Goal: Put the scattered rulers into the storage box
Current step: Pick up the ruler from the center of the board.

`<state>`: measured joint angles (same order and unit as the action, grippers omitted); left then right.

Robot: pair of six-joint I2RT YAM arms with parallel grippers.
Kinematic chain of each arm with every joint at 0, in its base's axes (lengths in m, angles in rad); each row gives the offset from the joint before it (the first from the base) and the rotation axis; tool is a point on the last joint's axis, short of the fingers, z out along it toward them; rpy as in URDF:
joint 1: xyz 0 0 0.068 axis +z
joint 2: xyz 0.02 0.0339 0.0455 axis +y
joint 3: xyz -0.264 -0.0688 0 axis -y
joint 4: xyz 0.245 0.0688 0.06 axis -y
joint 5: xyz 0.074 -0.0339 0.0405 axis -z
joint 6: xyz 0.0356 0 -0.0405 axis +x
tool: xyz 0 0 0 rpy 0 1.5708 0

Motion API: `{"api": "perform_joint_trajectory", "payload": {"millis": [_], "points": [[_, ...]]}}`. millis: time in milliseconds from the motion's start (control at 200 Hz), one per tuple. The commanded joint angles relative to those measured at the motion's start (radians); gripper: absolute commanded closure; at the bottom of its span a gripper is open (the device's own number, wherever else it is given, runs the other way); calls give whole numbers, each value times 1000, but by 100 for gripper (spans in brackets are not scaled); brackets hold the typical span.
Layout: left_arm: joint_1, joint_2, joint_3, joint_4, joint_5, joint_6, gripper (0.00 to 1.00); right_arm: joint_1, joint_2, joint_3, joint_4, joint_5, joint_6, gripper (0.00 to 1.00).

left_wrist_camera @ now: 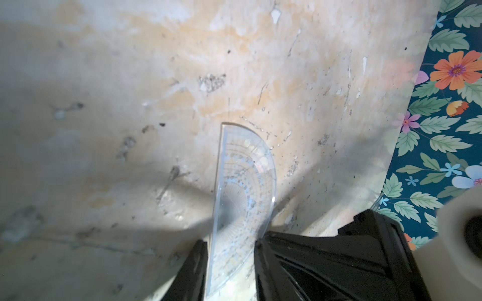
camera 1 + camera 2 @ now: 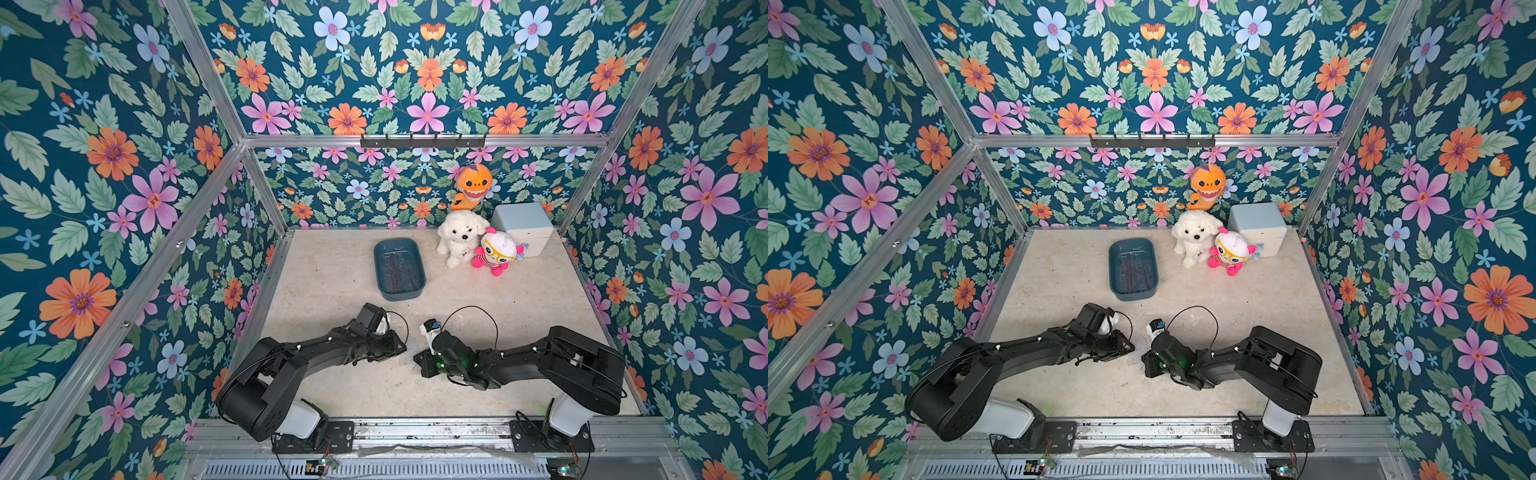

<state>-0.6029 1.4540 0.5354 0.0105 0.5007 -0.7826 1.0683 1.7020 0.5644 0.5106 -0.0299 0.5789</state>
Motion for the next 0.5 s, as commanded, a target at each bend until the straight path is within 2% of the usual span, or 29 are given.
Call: {"api": "perform_joint_trajectory", "payload": {"millis": [0,195,495], "points": [[0,11,-3,-38,-31,2,63,-2,5,-11,-60,-3,6,100],[0,-18,-15,-55,-54,-2,63,-2,-75,21,-99,5,-19,100],[0,-15,-15,-55,-59,-3,63,-5,7,68,-81,-21,-30,100]]}}
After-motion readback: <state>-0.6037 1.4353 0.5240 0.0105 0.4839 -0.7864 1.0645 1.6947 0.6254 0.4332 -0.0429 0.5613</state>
